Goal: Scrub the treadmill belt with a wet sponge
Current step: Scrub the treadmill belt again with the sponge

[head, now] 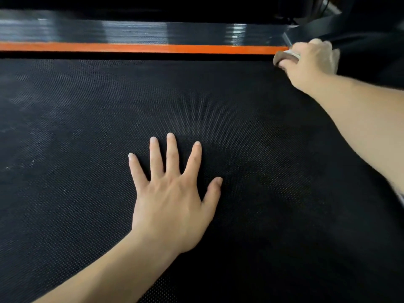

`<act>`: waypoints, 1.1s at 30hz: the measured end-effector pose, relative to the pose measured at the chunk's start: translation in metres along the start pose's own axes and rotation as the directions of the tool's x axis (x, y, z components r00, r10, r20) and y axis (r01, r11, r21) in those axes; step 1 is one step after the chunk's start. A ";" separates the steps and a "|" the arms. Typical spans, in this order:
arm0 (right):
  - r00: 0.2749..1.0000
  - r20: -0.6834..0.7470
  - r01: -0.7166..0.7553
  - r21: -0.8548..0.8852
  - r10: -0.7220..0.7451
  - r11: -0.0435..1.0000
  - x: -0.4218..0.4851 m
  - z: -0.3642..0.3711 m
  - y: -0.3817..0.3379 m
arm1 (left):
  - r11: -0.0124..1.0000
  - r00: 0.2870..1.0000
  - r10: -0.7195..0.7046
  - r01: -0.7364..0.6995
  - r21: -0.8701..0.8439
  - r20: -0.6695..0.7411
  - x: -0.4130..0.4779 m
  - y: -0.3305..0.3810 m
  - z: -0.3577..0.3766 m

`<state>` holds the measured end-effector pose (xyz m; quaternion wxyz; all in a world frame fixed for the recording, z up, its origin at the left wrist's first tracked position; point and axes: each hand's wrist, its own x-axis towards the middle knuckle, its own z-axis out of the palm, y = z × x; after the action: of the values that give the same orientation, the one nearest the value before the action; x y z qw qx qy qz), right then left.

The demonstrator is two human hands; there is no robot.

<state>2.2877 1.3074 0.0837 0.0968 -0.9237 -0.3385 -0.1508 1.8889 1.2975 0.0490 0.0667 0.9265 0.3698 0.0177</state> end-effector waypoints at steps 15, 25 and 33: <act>0.990 0.130 0.050 0.089 -0.062 0.995 -0.139 -0.058 0.049 | 1.000 1.000 0.005 -0.005 0.016 0.016 0.001 0.002 0.000; 0.988 0.107 0.098 0.090 -0.107 0.991 -0.063 -0.027 0.021 | 1.000 1.000 -0.004 0.004 0.000 0.018 0.001 0.001 0.000; 0.962 0.228 0.102 0.224 -0.154 0.969 -0.074 -0.039 0.028 | 1.000 1.000 -0.020 0.020 0.000 0.023 0.003 0.001 0.000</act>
<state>2.2437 1.2315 0.0926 0.1418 -0.8958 -0.4211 -0.0058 1.8914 1.2986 0.0488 0.0713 0.9229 0.3784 0.0066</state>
